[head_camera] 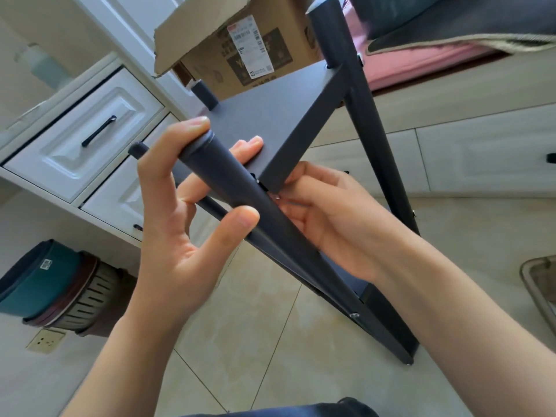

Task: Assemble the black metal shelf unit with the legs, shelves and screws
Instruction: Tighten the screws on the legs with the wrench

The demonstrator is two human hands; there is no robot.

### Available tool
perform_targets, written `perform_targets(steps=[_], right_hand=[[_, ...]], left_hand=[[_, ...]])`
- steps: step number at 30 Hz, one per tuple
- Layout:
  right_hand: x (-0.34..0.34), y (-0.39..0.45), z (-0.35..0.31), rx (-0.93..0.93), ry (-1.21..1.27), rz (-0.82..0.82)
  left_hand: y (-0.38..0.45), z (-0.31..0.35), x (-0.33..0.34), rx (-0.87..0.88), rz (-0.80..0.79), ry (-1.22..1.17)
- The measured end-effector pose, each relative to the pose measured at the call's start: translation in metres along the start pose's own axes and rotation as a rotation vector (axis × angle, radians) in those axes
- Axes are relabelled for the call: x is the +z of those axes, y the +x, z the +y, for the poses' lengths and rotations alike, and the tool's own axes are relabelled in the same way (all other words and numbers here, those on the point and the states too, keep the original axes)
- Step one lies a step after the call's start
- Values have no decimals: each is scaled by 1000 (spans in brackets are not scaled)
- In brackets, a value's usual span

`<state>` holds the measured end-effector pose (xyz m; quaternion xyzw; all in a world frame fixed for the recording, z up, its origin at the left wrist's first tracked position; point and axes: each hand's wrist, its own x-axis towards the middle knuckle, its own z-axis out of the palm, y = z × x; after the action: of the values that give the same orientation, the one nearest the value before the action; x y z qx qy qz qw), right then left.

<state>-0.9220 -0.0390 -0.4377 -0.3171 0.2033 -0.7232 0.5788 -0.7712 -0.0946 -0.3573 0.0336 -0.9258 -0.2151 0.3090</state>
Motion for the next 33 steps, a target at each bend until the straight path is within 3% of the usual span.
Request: perform_targets(steps=[6, 13, 18, 23, 33], right_hand=[[9, -16, -23, -6, -137, 161], [28, -18, -36, 5, -224, 181], [44, -14, -40, -10, -516, 256], [52, -13, -34, -75, -554, 305], [50, -14, -34, -28, -609, 314]], left_hand=[[0, 1, 1, -11, 20, -6], [1, 3, 3, -14, 30, -18], [1, 1, 3, 1, 47, -20], [2, 1, 7, 39, 68, 37], [9, -8, 1, 48, -2, -23]])
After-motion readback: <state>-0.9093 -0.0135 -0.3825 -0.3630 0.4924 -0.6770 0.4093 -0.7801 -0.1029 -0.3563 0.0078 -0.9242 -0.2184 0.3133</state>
